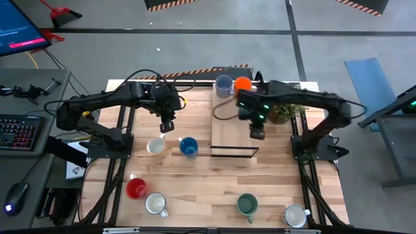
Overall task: Place coffee mugs
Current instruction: Put the dark blue mug on the shelf next to the light blue mug
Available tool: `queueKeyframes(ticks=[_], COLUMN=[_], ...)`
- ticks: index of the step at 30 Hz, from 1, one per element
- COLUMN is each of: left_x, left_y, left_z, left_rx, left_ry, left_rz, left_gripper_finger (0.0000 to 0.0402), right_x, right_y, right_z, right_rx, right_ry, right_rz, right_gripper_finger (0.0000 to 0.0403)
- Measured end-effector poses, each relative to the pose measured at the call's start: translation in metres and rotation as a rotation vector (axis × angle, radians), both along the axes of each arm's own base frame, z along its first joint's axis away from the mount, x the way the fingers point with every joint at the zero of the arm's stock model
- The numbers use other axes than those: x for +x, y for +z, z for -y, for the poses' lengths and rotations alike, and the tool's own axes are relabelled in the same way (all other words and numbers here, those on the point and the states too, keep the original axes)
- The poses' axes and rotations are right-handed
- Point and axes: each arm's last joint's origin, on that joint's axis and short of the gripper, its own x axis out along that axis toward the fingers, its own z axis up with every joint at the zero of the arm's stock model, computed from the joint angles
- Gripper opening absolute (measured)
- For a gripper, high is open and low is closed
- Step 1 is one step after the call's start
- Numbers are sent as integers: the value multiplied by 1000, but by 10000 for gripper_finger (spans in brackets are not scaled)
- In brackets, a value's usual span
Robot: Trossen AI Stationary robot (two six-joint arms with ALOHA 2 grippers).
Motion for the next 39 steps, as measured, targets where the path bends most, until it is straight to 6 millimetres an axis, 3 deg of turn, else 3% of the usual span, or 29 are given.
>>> queueKeyframes(ticks=[4, 8, 17, 24, 29, 32, 39], left_x=[0, 0, 11, 47, 59, 58, 61], left_y=[0, 0, 4, 3, -29, -41, -45], left_z=[0, 0, 16, 55, 79, 82, 81], left_rx=[-18, -34, -130, -111, -49, -13, -9], left_ry=[43, 73, 70, -120, -178, -136, -123], left_rz=[9, 16, 119, 323, 200, 107, 87], left_gripper_finger=[81, 81, 81, 81, 81, 81, 81], right_x=[-43, -81, -138, -155, -155, -154, -154], right_y=[9, 11, -7, -27, -33, -33, -34], right_z=[-22, -44, -73, -81, -85, -86, -86], right_rx=[-43, -19, 90, 119, 132, 138, 120], right_ry=[-142, -282, -380, -352, -334, -310, -276], right_rz=[73, 261, 604, 630, 614, 614, 617], right_gripper_finger=[114, 114, 113, 87, 68, 65, 64])
